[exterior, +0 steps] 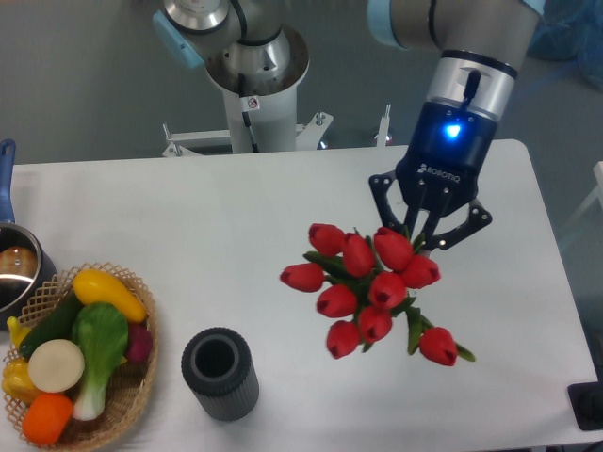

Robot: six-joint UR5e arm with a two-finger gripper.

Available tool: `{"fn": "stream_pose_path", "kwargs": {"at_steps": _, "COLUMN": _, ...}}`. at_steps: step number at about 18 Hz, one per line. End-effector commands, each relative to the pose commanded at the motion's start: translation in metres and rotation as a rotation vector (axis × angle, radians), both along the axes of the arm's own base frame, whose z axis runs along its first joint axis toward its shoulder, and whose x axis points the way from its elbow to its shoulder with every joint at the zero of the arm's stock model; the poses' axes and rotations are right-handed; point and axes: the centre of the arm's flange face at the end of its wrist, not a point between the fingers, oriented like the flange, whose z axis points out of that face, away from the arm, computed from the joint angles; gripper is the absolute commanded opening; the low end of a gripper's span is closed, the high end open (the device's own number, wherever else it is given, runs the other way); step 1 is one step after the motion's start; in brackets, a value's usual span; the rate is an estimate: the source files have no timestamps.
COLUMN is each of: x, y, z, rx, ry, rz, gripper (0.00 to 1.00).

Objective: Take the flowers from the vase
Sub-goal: 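Carry the tulip bunch away from the vase and hold it raised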

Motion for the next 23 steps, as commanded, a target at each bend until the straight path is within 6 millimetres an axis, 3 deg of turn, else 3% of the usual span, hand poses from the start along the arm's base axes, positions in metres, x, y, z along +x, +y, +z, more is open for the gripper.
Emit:
{"fn": "stream_pose_path", "kwargs": {"at_steps": 4, "x": -0.002, "y": -0.019, "z": -0.006, "rx": -0.109, "ry": 0.022, "rz": 0.063, "gripper": 0.00}}
{"fn": "stream_pose_path", "kwargs": {"at_steps": 12, "x": -0.012, "y": -0.032, "z": -0.023, "rx": -0.366, "ry": 0.072, "rz": 0.163, "gripper": 0.05}}
{"fn": "stream_pose_path", "kwargs": {"at_steps": 18, "x": -0.012, "y": -0.030, "z": -0.041, "rx": -0.584, "ry": 0.097, "rz": 0.004, "gripper": 0.04}}
{"fn": "stream_pose_path", "kwargs": {"at_steps": 20, "x": -0.026, "y": -0.025, "z": -0.054, "rx": -0.622, "ry": 0.089, "rz": -0.024, "gripper": 0.04}}
{"fn": "stream_pose_path", "kwargs": {"at_steps": 23, "x": -0.020, "y": -0.017, "z": -0.053, "rx": -0.722, "ry": 0.095, "rz": -0.093, "gripper": 0.03}}
